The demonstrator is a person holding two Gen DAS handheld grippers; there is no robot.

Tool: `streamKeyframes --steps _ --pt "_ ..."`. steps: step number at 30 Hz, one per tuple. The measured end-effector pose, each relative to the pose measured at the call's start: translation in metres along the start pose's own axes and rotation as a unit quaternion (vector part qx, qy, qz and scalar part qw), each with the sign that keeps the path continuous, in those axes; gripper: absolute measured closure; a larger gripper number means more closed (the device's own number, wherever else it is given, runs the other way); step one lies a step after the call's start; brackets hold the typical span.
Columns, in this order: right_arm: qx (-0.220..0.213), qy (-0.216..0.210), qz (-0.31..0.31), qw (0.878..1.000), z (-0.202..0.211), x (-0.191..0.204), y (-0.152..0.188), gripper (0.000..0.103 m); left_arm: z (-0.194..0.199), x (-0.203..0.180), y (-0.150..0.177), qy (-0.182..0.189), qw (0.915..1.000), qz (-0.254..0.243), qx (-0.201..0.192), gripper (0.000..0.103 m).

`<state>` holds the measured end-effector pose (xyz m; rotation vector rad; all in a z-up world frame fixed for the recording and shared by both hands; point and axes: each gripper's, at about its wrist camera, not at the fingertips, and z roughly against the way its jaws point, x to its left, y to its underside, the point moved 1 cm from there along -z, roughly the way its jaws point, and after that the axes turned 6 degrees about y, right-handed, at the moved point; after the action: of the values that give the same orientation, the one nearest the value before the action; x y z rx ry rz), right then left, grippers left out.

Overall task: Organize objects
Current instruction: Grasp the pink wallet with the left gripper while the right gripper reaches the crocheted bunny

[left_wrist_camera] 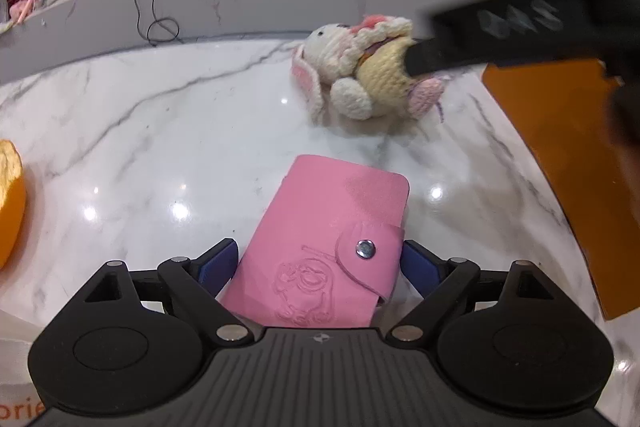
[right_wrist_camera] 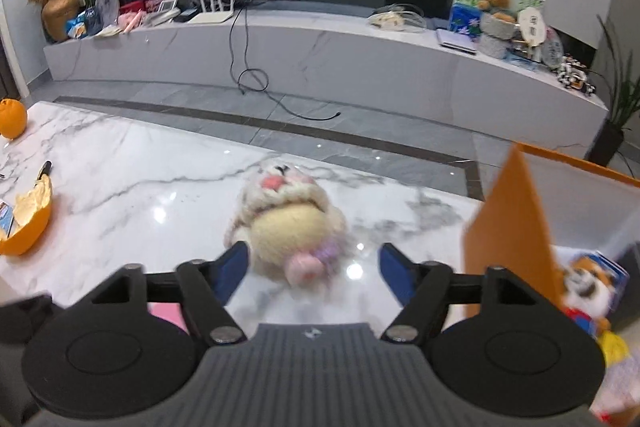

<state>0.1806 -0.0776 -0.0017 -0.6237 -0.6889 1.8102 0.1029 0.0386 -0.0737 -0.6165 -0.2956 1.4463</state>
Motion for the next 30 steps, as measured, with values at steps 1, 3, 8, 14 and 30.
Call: streamKeyframes --steps 1,3,8,14,30 --pt "0.000 0.001 0.007 1.000 -0.008 0.005 -0.005 0.020 0.000 0.001 -0.001 -0.001 1.0000 0.002 0.000 0.000" --pt "0.001 0.006 0.025 1.000 -0.022 0.014 -0.015 0.020 0.000 0.001 -0.001 -0.002 1.0000 0.008 0.001 0.000" --pt "0.029 0.007 0.043 0.999 -0.058 0.025 -0.031 0.020 0.002 0.002 0.000 -0.005 0.9999 0.010 0.002 0.000" --pt "0.051 0.021 0.053 0.997 -0.082 0.031 -0.024 0.022 0.004 0.001 0.001 -0.005 0.9999 0.011 0.001 0.000" --pt "0.112 -0.002 -0.027 0.993 -0.053 -0.003 0.017 0.035 0.002 0.001 0.004 -0.018 0.9998 -0.002 0.004 0.000"
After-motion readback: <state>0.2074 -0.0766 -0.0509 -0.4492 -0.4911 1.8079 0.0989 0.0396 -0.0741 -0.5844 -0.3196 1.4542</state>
